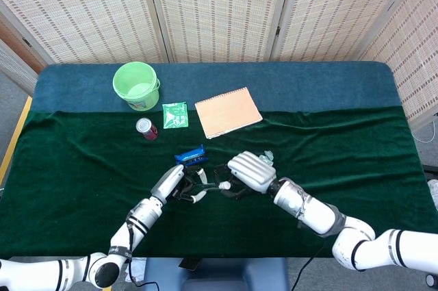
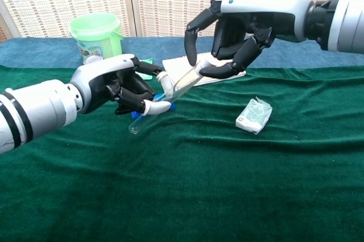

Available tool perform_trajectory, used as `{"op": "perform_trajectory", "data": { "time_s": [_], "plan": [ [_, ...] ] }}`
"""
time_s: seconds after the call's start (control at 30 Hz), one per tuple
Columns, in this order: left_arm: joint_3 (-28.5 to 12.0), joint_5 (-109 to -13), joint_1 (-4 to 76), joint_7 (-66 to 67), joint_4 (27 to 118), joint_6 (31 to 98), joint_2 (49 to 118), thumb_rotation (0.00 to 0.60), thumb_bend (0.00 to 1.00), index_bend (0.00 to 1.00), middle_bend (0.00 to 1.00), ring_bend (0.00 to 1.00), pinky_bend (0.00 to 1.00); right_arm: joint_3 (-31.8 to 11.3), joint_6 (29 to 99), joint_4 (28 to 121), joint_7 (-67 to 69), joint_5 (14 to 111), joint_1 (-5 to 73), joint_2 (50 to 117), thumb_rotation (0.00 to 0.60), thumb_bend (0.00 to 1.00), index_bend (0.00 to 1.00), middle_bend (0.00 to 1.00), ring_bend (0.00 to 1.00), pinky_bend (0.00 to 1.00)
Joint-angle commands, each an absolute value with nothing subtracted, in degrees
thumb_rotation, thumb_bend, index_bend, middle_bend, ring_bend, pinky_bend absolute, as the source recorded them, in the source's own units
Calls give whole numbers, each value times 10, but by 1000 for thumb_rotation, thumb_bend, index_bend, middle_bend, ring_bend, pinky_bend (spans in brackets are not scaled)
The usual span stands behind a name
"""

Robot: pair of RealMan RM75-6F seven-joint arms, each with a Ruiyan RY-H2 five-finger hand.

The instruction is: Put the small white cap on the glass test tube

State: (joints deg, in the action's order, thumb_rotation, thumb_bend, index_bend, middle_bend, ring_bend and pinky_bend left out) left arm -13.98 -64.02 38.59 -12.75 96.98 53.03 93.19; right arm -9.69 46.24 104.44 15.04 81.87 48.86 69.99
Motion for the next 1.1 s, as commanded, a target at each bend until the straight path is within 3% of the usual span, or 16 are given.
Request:
{"op": "perform_trajectory", "data": {
  "time_s": [0.03, 0.27, 0.47, 0.6, 1.1],
  "plan": [
    [-139, -642, 385, -129, 969, 531, 931, 600, 606, 779, 1000, 933, 916, -98, 459, 1041, 154, 816, 491, 702, 600, 617, 740, 989, 1000, 1000],
    [-138, -646, 384, -130, 967, 532, 930, 600, 606, 779, 1000, 931, 916, -98, 460, 1036, 155, 815, 492, 703, 600, 618, 710, 989, 1000, 1000],
    [-132, -648, 384, -111, 953, 539, 931, 600, 607, 776, 1000, 928, 915, -95, 462, 1036, 160, 823, 491, 699, 600, 618, 357, 988, 1000, 1000],
    [-127, -653, 380, -97, 943, 549, 931, 600, 607, 775, 1000, 928, 915, -93, 466, 1038, 166, 831, 490, 695, 600, 618, 220, 988, 1000, 1000],
    [-71, -683, 364, 41, 846, 587, 917, 600, 605, 758, 1000, 917, 915, -78, 542, 1052, 133, 845, 430, 617, 600, 618, 195, 988, 1000, 1000]
  ]
}}
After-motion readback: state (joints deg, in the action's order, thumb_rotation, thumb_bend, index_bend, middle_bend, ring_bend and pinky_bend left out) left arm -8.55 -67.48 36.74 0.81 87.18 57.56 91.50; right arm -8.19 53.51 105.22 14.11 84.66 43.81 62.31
